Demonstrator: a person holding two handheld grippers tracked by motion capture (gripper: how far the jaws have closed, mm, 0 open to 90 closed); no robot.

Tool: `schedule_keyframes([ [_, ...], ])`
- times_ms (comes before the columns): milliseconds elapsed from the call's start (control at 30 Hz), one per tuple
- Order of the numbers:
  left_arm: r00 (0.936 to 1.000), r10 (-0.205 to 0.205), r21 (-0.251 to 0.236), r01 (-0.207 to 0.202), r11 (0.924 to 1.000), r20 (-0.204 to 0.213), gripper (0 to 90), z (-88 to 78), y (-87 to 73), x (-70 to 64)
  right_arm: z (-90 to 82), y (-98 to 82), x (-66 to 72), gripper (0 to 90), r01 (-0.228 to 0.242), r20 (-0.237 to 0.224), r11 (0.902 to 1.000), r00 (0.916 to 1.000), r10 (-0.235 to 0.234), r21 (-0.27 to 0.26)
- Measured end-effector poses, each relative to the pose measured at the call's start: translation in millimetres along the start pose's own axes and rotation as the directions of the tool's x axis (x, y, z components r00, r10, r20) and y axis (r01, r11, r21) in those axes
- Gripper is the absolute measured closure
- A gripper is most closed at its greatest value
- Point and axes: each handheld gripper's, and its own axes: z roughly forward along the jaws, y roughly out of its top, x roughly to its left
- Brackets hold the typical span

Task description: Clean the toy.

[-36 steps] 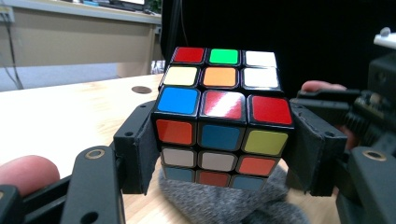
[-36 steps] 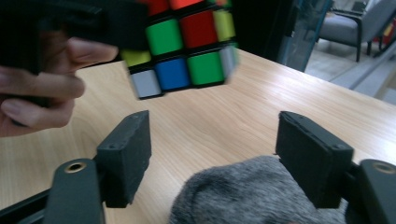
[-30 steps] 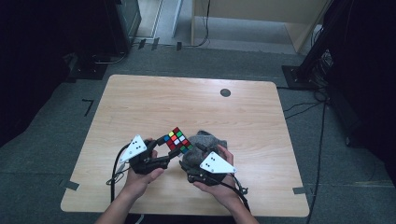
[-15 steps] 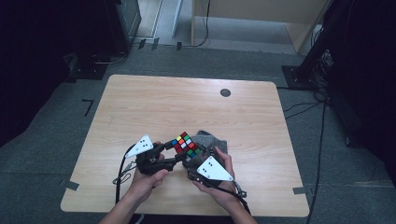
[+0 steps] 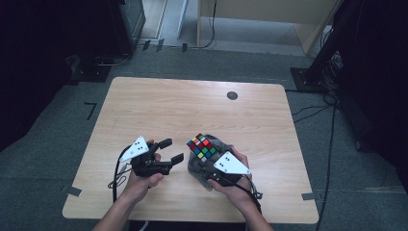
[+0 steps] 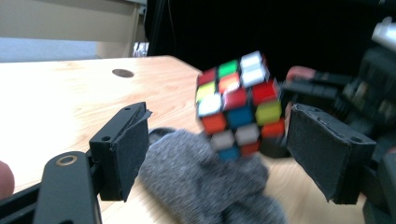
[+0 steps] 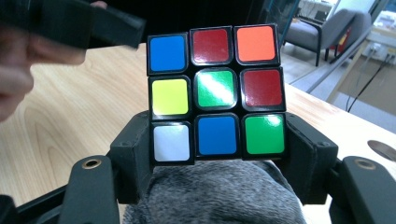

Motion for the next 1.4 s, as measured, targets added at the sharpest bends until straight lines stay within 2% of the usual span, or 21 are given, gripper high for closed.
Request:
schedule_keyframes([
  [100, 0.9977, 0.064, 0.034, -0.063, 0.9974, -0.02, 21.2, 3.6, -3.5, -2.5, -3.2, 2.8, -8.1, 34.7, -0.051, -0.011, 0.9986, 0.9986, 0.051, 0.015],
  [200, 0.9888, 0.142, 0.071, -0.138, 0.9879, -0.047, 21.1, 7.4, -7.1, -6.4, -7.0, 7.7, -15.1, 34.7, -0.103, -0.053, 0.9945, 0.9932, 0.104, 0.019],
  [300, 0.9777, 0.202, 0.095, -0.196, 0.976, -0.058, 21.1, 10.9, -10.4, -10.7, -10.9, 15.3, -17.7, 34.7, -0.143, -0.116, 0.9895, 0.9827, 0.145, 0.025],
  [467, 0.9551, 0.287, 0.121, -0.278, 0.953, -0.072, 21.6, 15.5, -15.4, -18.8, -10.5, 22.8, -12.1, 34.7, -0.192, -0.194, 0.9797, 0.9605, 0.199, 0.059],
  [633, 0.9245, 0.371, 0.154, -0.355, 0.9222, -0.09, 21.9, 19.4, -19.6, -24.7, -8.3, 24.9, -7.6, 34.6, -0.234, -0.223, 0.9676, 0.9424, 0.25, 0.096],
  [767, 0.9062, 0.412, 0.155, -0.395, 0.9053, -0.095, 21.5, 20.6, -21.4, -28.3, -6.0, 24.2, -5.6, 34.7, -0.26, -0.237, 0.9569, 0.9288, 0.285, 0.129],
  [833, 0.901, 0.425, 0.15, -0.41, 0.8997, -0.087, 21.2, 20.7, -21.9, -29.9, -4.4, 24.1, -3.5, 34.6, -0.272, -0.246, 0.951, 0.9212, 0.302, 0.147],
  [867, 0.8964, 0.435, 0.15, -0.419, 0.8953, -0.087, 21.0, 20.9, -22.2, -30.7, -3.5, 24.0, -2.4, 34.6, -0.278, -0.25, 0.9485, 0.9176, 0.309, 0.153],
  [967, 0.8881, 0.451, 0.15, -0.435, 0.8878, -0.091, 20.6, 21.6, -22.9, -32.4, -0.7, 23.8, 1.8, 34.6, -0.287, -0.262, 0.9411, 0.9081, 0.327, 0.178],
  [1067, 0.8834, 0.46, 0.145, -0.446, 0.8834, -0.089, 20.2, 21.4, -23.3, -33.5, 2.6, 22.6, 4.4, 34.6, -0.292, -0.269, 0.9332, 0.9002, 0.342, 0.209],
  [1133, 0.8797, 0.468, 0.144, -0.453, 0.8796, -0.087, 20.0, 21.8, -23.8, -35.0, 4.2, 21.9, 4.8, 34.6, -0.302, -0.276, 0.9262, 0.8918, 0.358, 0.225],
  [1167, 0.8749, 0.476, 0.143, -0.462, 0.8752, -0.087, 20.2, 21.8, -24.0, -36.2, 4.7, 21.7, 5.0, 34.6, -0.307, -0.277, 0.9228, 0.8885, 0.366, 0.233],
  [1200, 0.8675, 0.489, 0.14, -0.475, 0.8688, -0.091, 20.9, 21.5, -24.2, -37.6, 4.9, 21.8, 5.5, 34.5, -0.319, -0.275, 0.9155, 0.8825, 0.381, 0.245],
  [1233, 0.8643, 0.494, 0.134, -0.481, 0.8663, -0.093, 22.0, 21.4, -24.4, -38.9, 5.3, 21.4, 5.2, 34.5, -0.33, -0.285, 0.9106, 0.8737, 0.395, 0.248],
  [1267, 0.862, 0.499, 0.132, -0.486, 0.8637, -0.089, 23.5, 21.0, -24.5, -39.6, 5.7, 21.0, 4.8, 34.5, -0.349, -0.297, 0.9024, 0.8595, 0.416, 0.252],
  [1300, 0.8578, 0.506, 0.131, -0.493, 0.8598, -0.09, 24.9, 20.7, -24.9, -40.0, 6.3, 20.6, 4.5, 34.5, -0.361, -0.304, 0.8962, 0.8504, 0.43, 0.258],
  [1367, 0.8473, 0.523, 0.132, -0.51, 0.8501, -0.094, 26.7, 20.2, -26.0, -40.8, 7.3, 20.6, 4.9, 34.4, -0.366, -0.305, 0.8893, 0.8442, 0.441, 0.275],
  [1400, 0.8396, 0.534, 0.129, -0.521, 0.8436, -0.1, 27.6, 20.1, -26.9, -41.5, 8.0, 20.3, 4.5, 34.4, -0.371, -0.304, 0.8847, 0.8403, 0.449, 0.282],
])
